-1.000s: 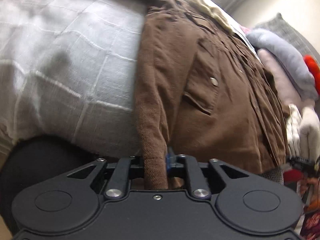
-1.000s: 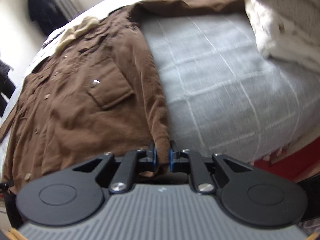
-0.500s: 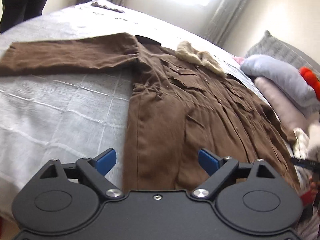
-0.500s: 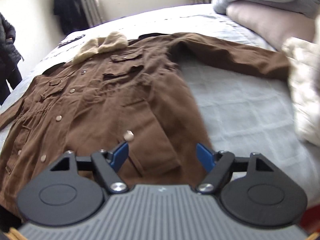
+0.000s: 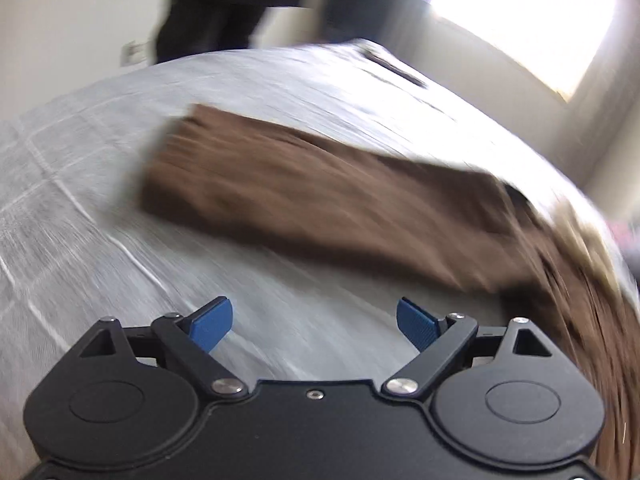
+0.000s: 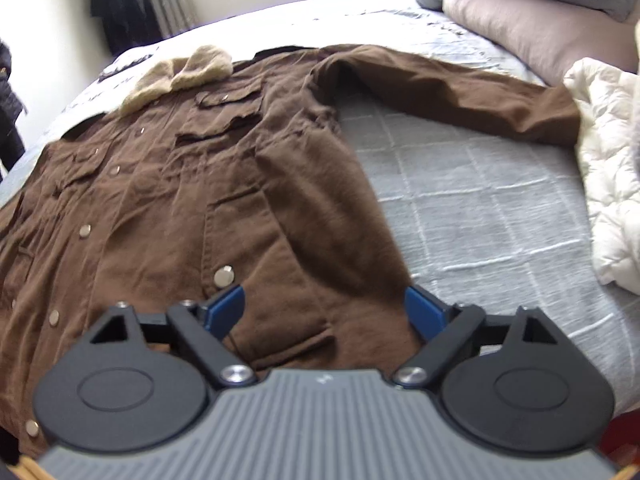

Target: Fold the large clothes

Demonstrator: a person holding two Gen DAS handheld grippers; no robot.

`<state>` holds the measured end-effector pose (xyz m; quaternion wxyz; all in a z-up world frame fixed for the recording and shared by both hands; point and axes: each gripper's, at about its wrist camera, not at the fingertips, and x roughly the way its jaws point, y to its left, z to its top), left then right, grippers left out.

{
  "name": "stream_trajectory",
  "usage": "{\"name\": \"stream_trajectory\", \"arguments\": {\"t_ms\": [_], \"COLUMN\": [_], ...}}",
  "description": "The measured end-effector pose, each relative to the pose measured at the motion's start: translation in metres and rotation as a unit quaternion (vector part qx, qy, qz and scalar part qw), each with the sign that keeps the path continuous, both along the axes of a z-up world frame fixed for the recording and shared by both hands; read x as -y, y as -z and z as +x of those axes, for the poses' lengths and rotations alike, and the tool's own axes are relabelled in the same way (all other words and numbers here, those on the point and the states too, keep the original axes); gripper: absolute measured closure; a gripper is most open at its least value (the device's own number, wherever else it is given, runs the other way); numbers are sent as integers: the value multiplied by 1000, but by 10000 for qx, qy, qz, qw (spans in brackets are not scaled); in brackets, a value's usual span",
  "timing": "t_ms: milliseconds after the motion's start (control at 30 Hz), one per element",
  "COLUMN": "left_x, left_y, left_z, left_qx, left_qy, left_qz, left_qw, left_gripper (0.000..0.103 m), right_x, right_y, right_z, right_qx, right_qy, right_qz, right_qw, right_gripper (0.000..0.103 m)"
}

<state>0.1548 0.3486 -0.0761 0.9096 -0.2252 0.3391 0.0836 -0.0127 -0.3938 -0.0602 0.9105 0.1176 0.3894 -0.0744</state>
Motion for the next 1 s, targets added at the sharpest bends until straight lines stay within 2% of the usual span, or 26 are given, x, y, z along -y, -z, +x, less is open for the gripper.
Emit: {"name": "stream_trajectory", "arguments": {"t_ms": [100,167,233,267,300,367,433,500,567,633,667,700,800,1000], "left_x": [-35,-47,-49,-47,-45,-44,-42,-47,-39,-30,-24,-19,6,85], "left_y": [10,13,14,13,13,8,8,19,17,9,5,0,-18,-42], "left_z": [23,39,52,58,63,61,63,73,78,80,79,76,63,76], "left_qx": [275,424,430,376,330,432,434,80,-36,-215,-283,-275,26,295], "left_qy": [-535,-791,-1065,-1126,-1151,-1403,-1716,-1767,-1715,-1612,-1526,-1441,-1115,9], "left_qz": [-497,-574,-313,-46,182,511,1076,1186,1453,1629,1691,1727,1816,1754], "left_qw": [9969,9943,9929,9929,9926,9878,9783,9771,9744,9731,9733,9740,9770,9841], "left_gripper": [17,18,43,74,92,94,93,88,84,68,44,26,17,15], "right_x": [7,11,16,19,22,28,35,44,56,69,75,82,104,143], "right_y": [-4,-4,-2,-1,0,1,1,-1,-5,-10,-13,-15,-19,-17], "right_z": [2,6,11,14,17,23,28,32,35,36,36,35,36,53], "right_qx": [-15,-29,1,16,29,36,75,207,375,578,703,835,1054,1366], "right_qy": [168,313,431,499,563,672,777,862,1025,1187,1227,1264,1457,1944], "right_qz": [-85,-145,-122,-97,-74,-38,14,133,328,507,585,666,872,1291], "right_qw": [9998,9994,9990,9987,9984,9977,9969,9960,9935,9900,9882,9862,9798,9628], "right_gripper": [13,12,11,11,11,11,11,10,9,7,7,6,6,5]}}
